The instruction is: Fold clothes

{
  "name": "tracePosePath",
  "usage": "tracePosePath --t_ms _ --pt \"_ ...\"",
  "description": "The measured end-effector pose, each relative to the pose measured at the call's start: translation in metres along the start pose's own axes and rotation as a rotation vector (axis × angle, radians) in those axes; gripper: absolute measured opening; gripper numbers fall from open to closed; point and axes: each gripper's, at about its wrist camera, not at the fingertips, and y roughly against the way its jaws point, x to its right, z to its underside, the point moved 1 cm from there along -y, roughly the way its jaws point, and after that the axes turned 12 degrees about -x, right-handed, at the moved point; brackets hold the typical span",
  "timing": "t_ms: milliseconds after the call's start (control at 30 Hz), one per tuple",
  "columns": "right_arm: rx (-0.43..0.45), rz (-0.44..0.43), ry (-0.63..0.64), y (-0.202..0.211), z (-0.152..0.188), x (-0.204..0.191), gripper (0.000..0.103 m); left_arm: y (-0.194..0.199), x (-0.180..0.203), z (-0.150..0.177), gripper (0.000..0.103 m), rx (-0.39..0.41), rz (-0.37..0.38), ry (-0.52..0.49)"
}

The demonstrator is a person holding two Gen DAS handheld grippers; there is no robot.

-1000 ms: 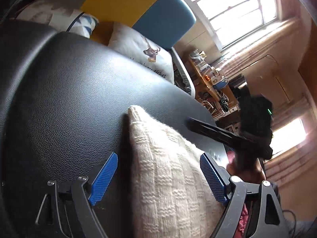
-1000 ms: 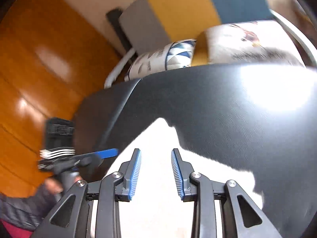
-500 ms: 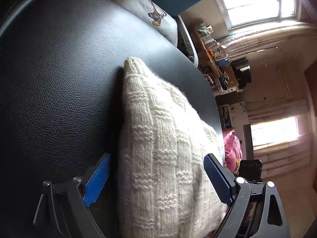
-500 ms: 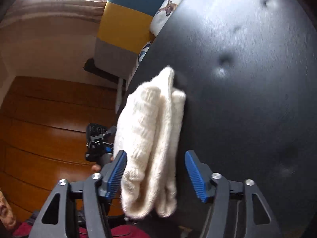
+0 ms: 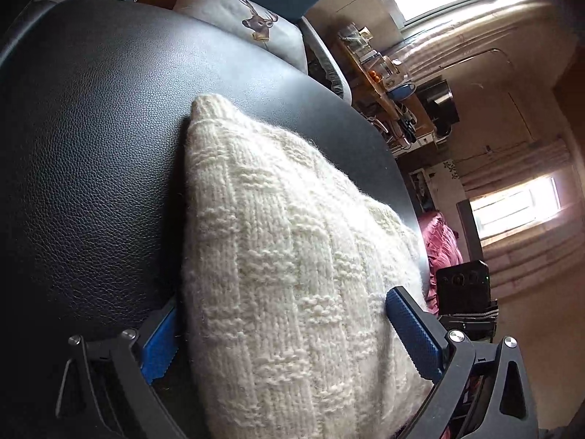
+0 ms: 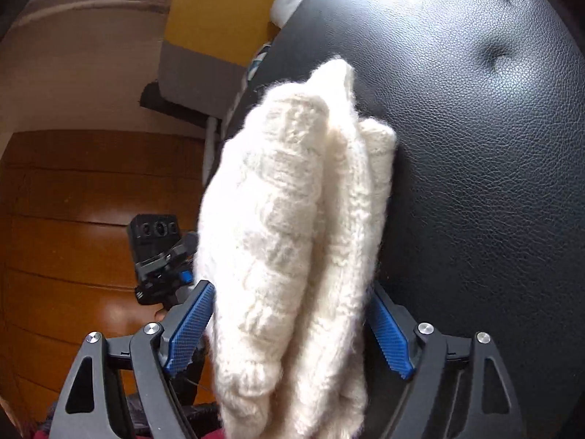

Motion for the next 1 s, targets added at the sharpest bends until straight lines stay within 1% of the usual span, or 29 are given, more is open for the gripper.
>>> tracePosePath --t_ms 100,200,267,367,433,467,500,533,567,600,633,667,700,833,933,1000 --pt "0.015 0.032 -0.008 -0.003 0.000 -0.002 0.084 -0.003 0.002 -0.002 0.102 -0.035 0.010 -0.023" --pt "0.024 0.034 0.032 -0.014 0.002 -0.007 0.084 -0.009 0.007 -0.009 0.102 -0.061 0.005 -0.046" --pt "0.027 0.035 0.042 -0.017 0.002 -0.010 0.084 -0.011 0.010 -0.009 0.102 -0.078 -0.014 -0.066" --pt "0.056 0.077 0.073 -0.018 0.008 -0.014 0.084 -0.015 0.017 -0.013 0.102 -0.092 -0.039 -0.083" --pt "0.066 0.106 0.105 -0.024 0.011 -0.019 0.084 -0.013 0.018 -0.011 0.102 -0.083 -0.046 -0.094" --pt "0.065 0.119 0.123 -0.027 0.012 -0.021 0.084 -0.013 0.019 -0.009 0.099 -0.078 -0.059 -0.100" --pt "0.063 0.125 0.130 -0.030 0.012 -0.023 0.084 -0.012 0.020 -0.007 0.092 -0.069 -0.082 -0.109" --pt "0.062 0.125 0.126 -0.031 0.012 -0.024 0.084 -0.011 0.021 -0.005 0.089 -0.062 -0.095 -0.121" --pt "0.062 0.125 0.120 -0.033 0.012 -0.024 0.084 -0.010 0.022 -0.003 0.083 -0.057 -0.098 -0.124" --pt "0.061 0.125 0.115 -0.035 0.012 -0.024 0.079 -0.010 0.023 0.000 0.078 -0.052 -0.101 -0.124" --pt "0.061 0.124 0.109 -0.036 0.012 -0.024 0.071 -0.009 0.023 0.002 0.076 -0.047 -0.103 -0.127" --pt "0.060 0.124 0.104 -0.038 0.012 -0.025 0.069 -0.008 0.024 0.004 0.073 -0.042 -0.106 -0.129" --pt "0.059 0.124 0.099 -0.039 0.012 -0.025 0.068 -0.008 0.024 0.007 0.071 -0.037 -0.108 -0.132" --pt "0.111 0.130 0.122 -0.043 0.022 -0.028 0.063 -0.007 0.023 0.013 0.071 -0.027 -0.106 -0.119" --pt "0.145 0.150 0.149 -0.047 0.030 -0.032 0.062 -0.008 0.027 0.020 0.071 -0.006 -0.117 -0.133" --pt "0.155 0.140 0.158 -0.048 0.036 -0.033 0.062 -0.009 0.034 0.025 0.064 0.013 -0.125 -0.155"
